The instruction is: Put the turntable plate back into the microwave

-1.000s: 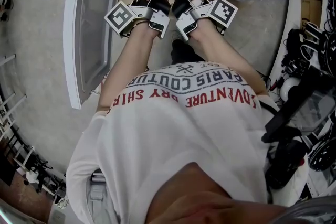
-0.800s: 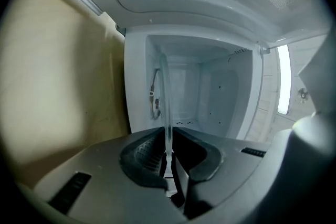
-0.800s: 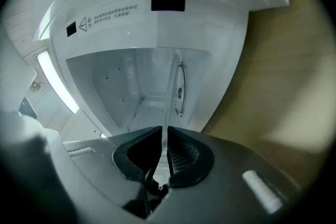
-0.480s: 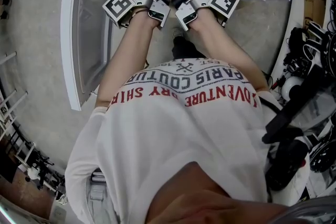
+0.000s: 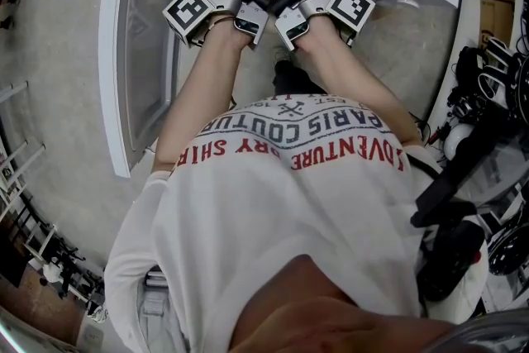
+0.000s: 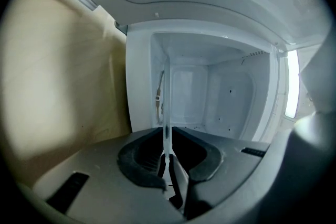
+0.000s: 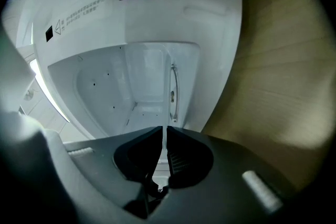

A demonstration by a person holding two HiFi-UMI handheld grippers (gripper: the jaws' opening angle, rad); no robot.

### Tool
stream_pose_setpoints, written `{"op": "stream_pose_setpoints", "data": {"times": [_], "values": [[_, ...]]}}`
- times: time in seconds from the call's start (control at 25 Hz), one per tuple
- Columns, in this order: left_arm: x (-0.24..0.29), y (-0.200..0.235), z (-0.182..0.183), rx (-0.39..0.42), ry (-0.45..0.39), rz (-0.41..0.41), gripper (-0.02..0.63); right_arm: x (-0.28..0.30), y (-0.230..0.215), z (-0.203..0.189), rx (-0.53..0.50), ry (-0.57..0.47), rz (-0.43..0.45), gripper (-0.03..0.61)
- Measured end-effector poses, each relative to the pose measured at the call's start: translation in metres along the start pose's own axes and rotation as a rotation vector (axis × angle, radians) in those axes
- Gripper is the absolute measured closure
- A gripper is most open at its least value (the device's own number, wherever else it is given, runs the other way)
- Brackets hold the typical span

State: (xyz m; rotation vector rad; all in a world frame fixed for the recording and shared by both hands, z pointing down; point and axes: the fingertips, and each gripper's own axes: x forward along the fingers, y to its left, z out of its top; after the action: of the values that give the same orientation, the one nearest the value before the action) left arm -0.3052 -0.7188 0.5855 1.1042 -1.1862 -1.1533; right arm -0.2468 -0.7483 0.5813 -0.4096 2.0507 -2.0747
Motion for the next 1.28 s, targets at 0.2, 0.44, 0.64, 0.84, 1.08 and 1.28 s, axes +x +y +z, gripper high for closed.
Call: {"op": "stream_pose_setpoints", "data": {"times": [0.2, 0.44, 0.64, 0.84, 1.08, 1.28], "values": [[-0.008, -0.010, -0.004, -0.014, 0.008, -0.053, 0.569, -0.001, 0.005, 0.006, 0.013, -0.047, 0.017, 0.557], [-0.008, -0.012, -0.012, -0.008, 0.039, -0.094, 0.572, -0.002, 0.006, 0.010, 0.036, -0.063, 0.011, 0.557], [-0.005, -0.011, -0.015, 0.023, 0.054, -0.071, 0.615, -0.004, 0.008, 0.010, 0.018, -0.069, 0.009, 0.555], [-0.003, -0.009, -0.014, 0.027, 0.050, -0.055, 0.615, -0.006, 0.008, 0.011, 0.010, -0.071, 0.006, 0.555], [0.008, -0.022, -0.009, 0.079, 0.059, -0.062, 0.615, -0.006, 0.012, 0.005, -0.016, -0.038, 0.008, 0.557], [0.009, -0.027, -0.010, 0.065, 0.051, -0.085, 0.615, -0.007, 0.008, 0.005, -0.012, -0.028, -0.009, 0.557]]}}
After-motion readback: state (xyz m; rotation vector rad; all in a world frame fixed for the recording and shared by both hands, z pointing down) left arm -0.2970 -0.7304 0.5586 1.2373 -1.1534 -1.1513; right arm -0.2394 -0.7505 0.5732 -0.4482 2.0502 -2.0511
